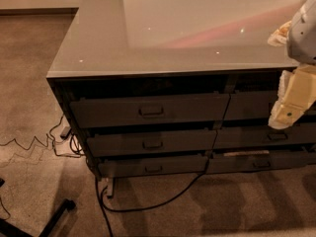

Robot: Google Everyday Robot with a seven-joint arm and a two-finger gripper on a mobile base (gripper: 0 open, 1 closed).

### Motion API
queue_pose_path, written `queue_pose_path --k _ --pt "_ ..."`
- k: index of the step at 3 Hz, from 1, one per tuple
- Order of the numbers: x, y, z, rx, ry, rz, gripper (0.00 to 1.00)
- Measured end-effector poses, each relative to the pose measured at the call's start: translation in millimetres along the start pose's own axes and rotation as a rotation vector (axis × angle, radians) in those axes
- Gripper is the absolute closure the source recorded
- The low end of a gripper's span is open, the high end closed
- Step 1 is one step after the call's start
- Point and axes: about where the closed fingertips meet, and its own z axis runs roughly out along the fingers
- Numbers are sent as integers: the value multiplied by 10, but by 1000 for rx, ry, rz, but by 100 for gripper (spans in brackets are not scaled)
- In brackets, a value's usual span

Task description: Open top drawer

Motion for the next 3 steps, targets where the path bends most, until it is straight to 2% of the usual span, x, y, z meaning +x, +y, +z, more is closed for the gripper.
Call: queue_pose_path --k 1,2,3 --pt "0 0 0 0 0 0 0" --pt "-38 -14 141 -13 -6 -45 0" --pt "-191 11 479 -51 12 -186 0"
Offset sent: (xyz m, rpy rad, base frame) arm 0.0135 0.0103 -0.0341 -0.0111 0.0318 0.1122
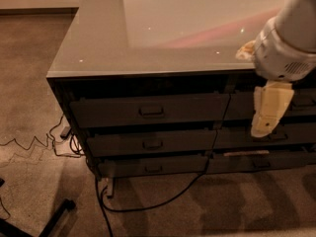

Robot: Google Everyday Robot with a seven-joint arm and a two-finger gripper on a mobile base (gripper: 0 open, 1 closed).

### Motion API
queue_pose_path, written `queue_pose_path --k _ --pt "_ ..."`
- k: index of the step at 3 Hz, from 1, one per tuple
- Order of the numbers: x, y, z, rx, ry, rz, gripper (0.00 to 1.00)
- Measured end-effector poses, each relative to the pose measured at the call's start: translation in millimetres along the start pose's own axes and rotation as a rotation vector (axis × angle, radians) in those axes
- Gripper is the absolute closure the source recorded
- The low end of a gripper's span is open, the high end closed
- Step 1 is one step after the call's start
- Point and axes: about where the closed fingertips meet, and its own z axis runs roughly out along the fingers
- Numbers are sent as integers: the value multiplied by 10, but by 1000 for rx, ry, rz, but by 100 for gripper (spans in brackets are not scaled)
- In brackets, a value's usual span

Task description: Open top drawer

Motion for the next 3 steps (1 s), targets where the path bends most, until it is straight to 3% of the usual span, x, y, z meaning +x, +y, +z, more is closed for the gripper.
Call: queue_pose_path --k 1,2,3 --pt "-165 -27 417 -55 29 -118 0" --pt "-222 -152 836 -103 63 -160 0" --pt "-222 -152 836 -103 63 -160 0"
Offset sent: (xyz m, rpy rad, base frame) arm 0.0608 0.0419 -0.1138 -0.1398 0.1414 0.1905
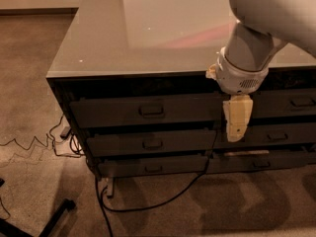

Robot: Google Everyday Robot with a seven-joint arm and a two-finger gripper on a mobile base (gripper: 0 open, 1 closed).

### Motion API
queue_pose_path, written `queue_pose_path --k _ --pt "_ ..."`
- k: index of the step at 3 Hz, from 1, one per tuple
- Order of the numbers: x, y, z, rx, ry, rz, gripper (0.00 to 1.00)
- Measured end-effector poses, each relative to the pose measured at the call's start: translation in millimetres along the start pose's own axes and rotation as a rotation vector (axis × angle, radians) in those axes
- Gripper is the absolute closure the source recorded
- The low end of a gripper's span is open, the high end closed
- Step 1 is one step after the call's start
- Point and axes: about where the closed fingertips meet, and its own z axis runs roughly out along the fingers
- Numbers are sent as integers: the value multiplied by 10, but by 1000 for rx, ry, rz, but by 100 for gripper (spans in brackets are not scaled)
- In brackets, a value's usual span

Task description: Open top drawer

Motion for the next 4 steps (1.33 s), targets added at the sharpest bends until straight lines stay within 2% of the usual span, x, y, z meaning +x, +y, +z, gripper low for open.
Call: queue_pose_path --k 1,2,3,4 --pt "-17 -68 102 0 -36 21 0" --pt "-106 -275 236 26 -81 13 0" --pt "-213 -497 462 24 -98 5 0" --pt "-320 -680 759 -11 -122 3 0"
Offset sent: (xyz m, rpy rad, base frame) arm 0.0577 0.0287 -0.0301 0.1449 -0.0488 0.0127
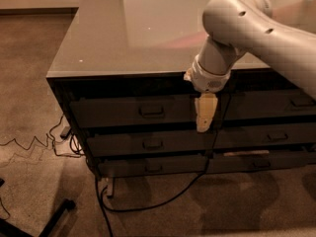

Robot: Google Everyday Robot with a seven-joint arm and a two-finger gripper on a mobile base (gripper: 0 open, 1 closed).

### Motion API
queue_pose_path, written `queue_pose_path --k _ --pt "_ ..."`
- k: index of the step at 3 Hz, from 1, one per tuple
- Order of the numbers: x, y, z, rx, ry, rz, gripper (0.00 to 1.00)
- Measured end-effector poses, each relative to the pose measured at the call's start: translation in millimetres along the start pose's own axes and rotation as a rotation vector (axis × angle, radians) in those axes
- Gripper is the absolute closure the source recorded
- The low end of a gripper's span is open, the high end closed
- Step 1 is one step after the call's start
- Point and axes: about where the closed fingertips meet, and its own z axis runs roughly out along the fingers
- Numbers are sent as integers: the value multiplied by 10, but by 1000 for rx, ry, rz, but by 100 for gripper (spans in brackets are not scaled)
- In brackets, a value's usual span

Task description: Open top drawer

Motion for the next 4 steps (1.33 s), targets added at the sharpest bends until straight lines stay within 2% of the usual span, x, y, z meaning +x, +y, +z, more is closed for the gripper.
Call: queue_pose_path --k 1,3,4 --pt "9 -214 231 -25 26 1 0" --pt "193 -526 680 -67 97 55 0" --pt "318 -566 814 -83 131 95 0"
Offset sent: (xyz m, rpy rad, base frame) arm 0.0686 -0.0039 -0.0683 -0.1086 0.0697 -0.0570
